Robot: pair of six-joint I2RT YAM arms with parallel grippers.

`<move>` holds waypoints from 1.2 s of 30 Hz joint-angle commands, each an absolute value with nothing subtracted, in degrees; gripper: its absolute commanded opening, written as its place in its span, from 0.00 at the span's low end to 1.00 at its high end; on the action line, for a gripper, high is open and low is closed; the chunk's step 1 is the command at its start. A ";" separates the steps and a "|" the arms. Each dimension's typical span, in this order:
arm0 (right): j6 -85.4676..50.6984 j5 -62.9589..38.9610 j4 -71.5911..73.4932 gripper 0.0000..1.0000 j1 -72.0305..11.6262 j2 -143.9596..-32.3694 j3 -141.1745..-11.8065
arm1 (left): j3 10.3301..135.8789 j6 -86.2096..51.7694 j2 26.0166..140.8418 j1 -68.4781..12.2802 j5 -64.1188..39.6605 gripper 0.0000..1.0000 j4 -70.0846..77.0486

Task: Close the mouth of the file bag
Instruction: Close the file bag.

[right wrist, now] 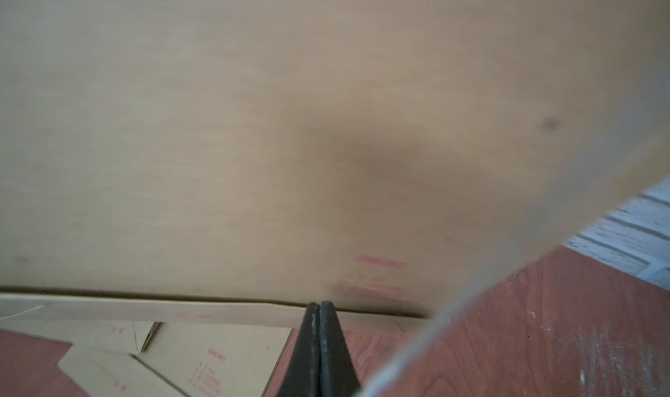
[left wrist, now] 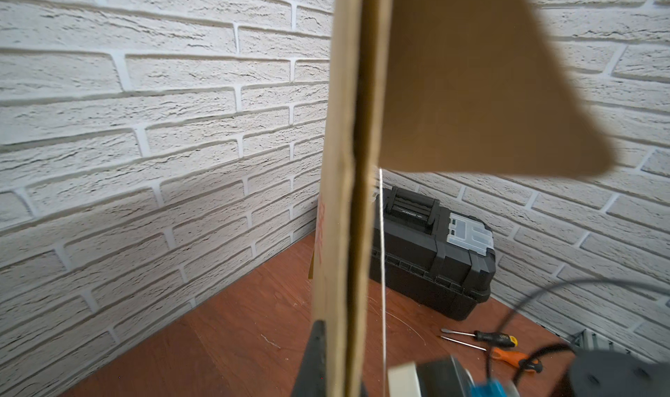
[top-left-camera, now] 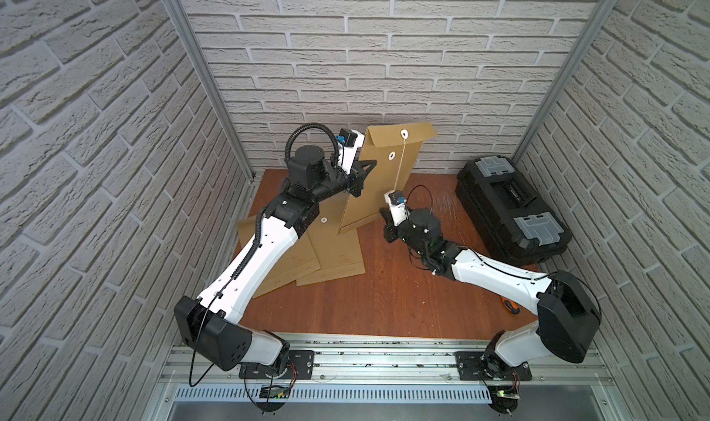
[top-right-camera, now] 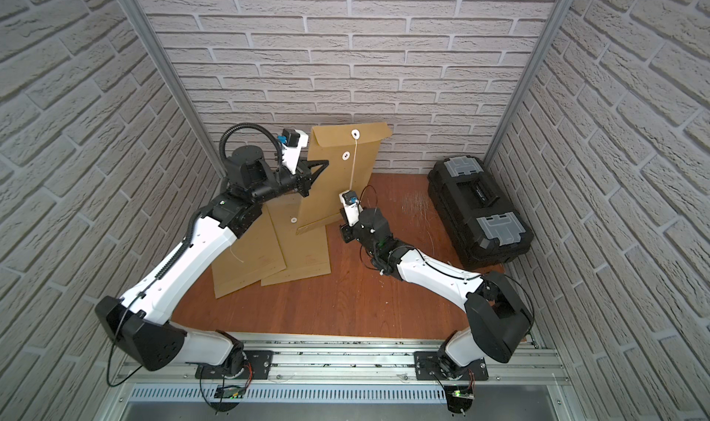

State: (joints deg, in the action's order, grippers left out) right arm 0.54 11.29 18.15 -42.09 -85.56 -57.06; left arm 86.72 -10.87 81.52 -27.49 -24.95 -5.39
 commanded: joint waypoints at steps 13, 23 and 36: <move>23.06 22.30 5.48 0.03 -53.12 -90.48 -69.93 | 91.02 -18.41 86.31 -22.76 -48.74 0.00 -9.60; 23.97 17.65 -3.61 0.03 -54.88 -92.86 -75.57 | 87.50 -25.81 87.64 -22.64 -60.47 0.00 -7.23; 20.40 18.14 -1.37 0.03 -52.26 -94.83 -71.83 | 82.18 -46.63 87.18 -20.33 -65.86 0.00 15.58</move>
